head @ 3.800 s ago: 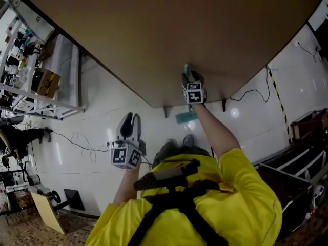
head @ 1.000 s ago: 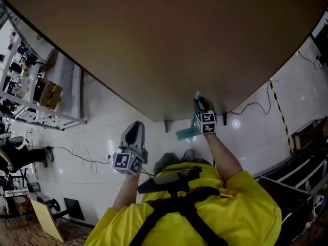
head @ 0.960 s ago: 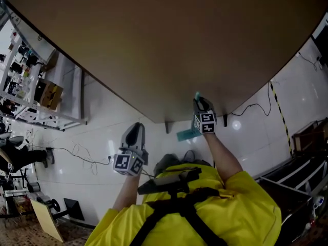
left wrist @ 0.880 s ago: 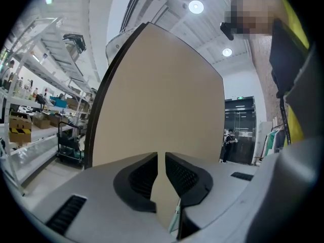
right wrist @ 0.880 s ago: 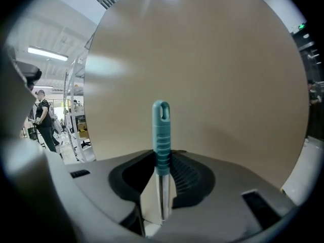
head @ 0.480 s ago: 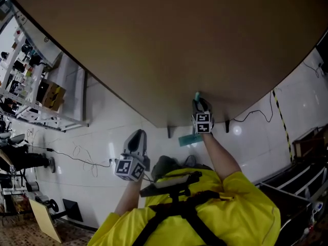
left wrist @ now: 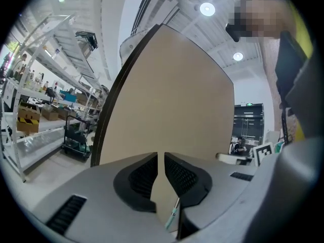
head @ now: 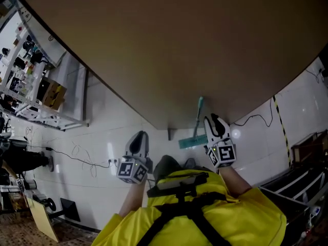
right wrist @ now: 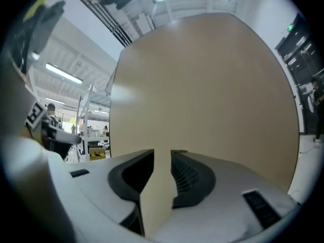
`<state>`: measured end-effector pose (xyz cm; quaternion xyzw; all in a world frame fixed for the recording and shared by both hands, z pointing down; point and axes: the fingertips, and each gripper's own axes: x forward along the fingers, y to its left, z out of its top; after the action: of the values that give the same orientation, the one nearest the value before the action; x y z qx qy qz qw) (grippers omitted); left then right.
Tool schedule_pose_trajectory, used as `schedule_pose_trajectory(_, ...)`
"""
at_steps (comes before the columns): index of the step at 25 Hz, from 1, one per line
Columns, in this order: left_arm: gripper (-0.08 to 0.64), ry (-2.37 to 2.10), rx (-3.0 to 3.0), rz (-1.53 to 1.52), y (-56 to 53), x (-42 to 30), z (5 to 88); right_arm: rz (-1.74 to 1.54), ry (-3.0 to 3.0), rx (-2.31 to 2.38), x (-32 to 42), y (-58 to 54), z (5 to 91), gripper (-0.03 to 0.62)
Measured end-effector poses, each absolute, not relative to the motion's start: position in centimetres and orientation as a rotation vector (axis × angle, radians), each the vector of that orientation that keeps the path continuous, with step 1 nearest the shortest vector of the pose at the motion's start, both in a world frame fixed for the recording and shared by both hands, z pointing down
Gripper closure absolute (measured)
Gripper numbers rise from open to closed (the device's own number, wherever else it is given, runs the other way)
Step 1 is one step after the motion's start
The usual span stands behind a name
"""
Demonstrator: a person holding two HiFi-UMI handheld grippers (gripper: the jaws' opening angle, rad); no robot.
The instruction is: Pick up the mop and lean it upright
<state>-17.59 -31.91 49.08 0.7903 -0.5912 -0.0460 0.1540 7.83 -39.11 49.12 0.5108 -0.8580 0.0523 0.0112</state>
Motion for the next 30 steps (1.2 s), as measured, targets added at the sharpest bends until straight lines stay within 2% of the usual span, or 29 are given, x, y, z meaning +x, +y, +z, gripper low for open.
schedule_pose_trajectory(2, 0.517, -1.687, 2.257, -0.140, -31.9, -17.4, 47.9, 0.166, -2.724, 1.614, 9.4, -36.8, 45.3, 0.534)
schedule_pose_trajectory(3, 0.517, -1.682, 2.264, -0.153, -32.0, -17.4, 47.1, 0.170, -2.745, 1.623, 10.0, -36.1, 43.8, 0.588)
schedule_pose_trajectory(8, 0.517, -1.663, 2.329, -0.212, -32.4, -16.2, 44.3, 0.205, -2.816, 1.627, 11.3, -35.7, 40.6, 0.589)
schedule_pose_trajectory(18, 0.515, -1.706, 2.346, -0.181, -31.8, -15.6, 44.2, 0.367, -2.838, 1.591, 11.3, -35.6, 43.0, 0.589)
schedule_pose_trajectory(30, 0.489, -1.692, 2.335, -0.182, -31.6, -15.3, 44.2, 0.395, -2.866, 1.529, 10.8, -35.8, 43.1, 0.589)
